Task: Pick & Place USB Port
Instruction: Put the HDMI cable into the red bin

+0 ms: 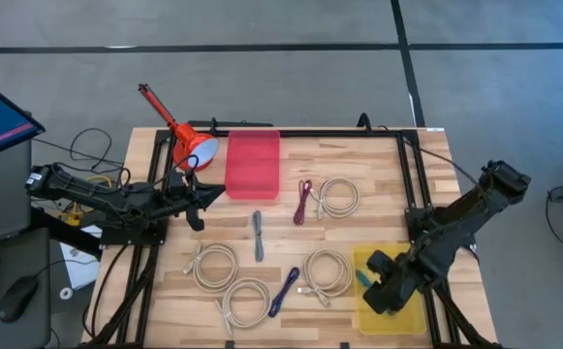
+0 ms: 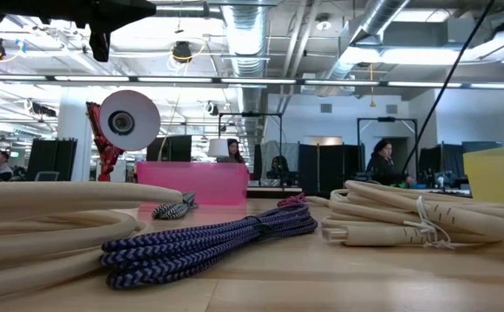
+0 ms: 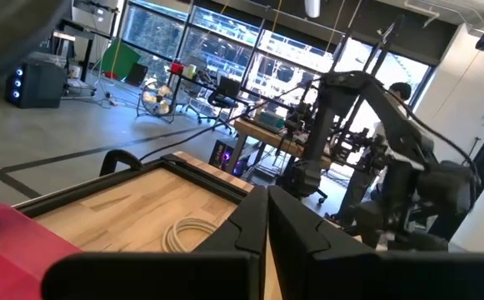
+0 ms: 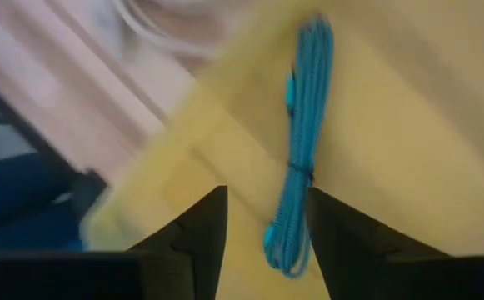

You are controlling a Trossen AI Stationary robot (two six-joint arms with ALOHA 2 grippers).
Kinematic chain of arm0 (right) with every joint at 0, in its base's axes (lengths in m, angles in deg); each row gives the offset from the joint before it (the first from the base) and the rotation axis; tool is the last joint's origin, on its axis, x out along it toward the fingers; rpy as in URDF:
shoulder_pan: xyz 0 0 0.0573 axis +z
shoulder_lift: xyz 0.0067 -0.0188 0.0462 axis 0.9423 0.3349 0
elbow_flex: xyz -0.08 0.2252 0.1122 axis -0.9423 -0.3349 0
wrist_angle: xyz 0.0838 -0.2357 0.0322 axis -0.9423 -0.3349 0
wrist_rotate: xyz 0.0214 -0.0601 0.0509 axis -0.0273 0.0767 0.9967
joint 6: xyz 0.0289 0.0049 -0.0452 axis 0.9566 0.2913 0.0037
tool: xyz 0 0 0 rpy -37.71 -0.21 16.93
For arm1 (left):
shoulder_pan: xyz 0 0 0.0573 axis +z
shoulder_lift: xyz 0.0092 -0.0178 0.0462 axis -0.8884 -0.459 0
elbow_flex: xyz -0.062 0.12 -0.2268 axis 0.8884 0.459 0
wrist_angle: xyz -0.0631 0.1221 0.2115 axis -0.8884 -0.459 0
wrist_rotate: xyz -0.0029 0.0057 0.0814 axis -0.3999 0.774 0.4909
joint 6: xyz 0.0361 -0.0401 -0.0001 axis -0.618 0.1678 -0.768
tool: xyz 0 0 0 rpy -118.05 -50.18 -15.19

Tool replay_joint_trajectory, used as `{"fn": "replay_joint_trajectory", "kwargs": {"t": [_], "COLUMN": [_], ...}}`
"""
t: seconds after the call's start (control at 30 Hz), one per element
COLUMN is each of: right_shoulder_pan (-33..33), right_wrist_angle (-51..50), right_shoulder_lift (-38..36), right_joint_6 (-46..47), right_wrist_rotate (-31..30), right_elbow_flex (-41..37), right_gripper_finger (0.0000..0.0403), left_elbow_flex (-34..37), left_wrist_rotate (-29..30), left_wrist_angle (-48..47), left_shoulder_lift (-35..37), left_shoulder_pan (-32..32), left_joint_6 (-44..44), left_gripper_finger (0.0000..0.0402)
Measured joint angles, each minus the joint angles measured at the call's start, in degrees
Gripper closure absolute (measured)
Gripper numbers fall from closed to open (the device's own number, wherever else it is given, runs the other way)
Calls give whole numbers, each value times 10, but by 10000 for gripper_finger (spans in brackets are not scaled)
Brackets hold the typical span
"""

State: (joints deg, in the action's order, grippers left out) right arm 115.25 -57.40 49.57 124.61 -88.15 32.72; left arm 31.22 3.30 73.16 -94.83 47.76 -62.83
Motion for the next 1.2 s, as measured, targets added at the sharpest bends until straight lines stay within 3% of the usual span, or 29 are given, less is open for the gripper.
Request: {"fn": "replay_joint_trajectory", "kwargs": {"t": [0.13,0.33,0.6,0.9,1.2], "right_shoulder_pan": [-41,-128,-273,-430,-528], "right_wrist_angle": [-14,-50,-132,-133,-91], "right_shoulder_lift": [-48,-85,-91,-45,39], "right_joint_6": [-65,-172,-203,-231,-324], "right_wrist_rotate": [-39,-49,-70,-92,-88], "right_elbow_flex": [0,0,0,0,0], "right_gripper_finger": [273,306,315,315,314], "left_elbow_flex": [0,0,0,0,0], "left_wrist_rotate": [0,0,0,0,0], "left_wrist_angle": [0,0,0,0,0], "left_shoulder_lift": [0,0,0,0,0], "left_shoulder_pan": [0,0,0,0,0], "left_joint_6": [0,0,0,0,0], "left_gripper_finger": [389,389,389,389,389]}}
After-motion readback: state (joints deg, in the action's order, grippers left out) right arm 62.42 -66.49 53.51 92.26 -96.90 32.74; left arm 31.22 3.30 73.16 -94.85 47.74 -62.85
